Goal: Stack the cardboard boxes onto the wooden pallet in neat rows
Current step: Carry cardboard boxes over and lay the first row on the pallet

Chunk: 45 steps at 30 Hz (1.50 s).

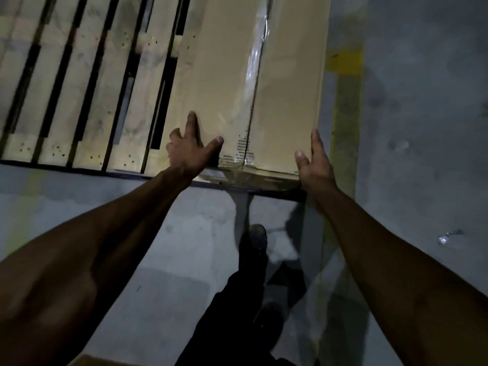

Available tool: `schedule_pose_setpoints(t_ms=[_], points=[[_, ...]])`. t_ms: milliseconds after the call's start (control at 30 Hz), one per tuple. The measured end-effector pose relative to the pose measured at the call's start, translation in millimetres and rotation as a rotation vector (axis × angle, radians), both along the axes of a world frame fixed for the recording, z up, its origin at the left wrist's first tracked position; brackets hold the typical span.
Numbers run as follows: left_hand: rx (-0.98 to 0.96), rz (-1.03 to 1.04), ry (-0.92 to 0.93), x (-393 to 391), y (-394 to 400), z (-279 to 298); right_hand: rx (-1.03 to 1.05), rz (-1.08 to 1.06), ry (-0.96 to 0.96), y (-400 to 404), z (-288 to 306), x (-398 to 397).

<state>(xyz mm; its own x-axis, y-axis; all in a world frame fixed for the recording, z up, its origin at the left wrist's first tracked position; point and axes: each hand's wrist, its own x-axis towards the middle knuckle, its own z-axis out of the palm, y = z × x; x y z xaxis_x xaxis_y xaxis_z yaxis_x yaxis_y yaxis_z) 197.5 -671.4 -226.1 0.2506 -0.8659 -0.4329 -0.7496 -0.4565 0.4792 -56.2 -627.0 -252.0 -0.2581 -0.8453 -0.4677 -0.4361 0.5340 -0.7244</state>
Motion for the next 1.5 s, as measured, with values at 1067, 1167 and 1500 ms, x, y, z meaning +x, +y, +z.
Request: schedule_pose_setpoints(t_ms=[1067,1167,1500], points=[[0.199,-0.003,-0.098,0,68,23,0.404,-0.003,0.15,32,75,28],[0.332,-0.025,-0.112,4,94,55,0.497,0.038,0.053,57,100,39],[0.33,0.183,-0.023,-11,166,186,0.413,0.666,0.16,66,232,56]])
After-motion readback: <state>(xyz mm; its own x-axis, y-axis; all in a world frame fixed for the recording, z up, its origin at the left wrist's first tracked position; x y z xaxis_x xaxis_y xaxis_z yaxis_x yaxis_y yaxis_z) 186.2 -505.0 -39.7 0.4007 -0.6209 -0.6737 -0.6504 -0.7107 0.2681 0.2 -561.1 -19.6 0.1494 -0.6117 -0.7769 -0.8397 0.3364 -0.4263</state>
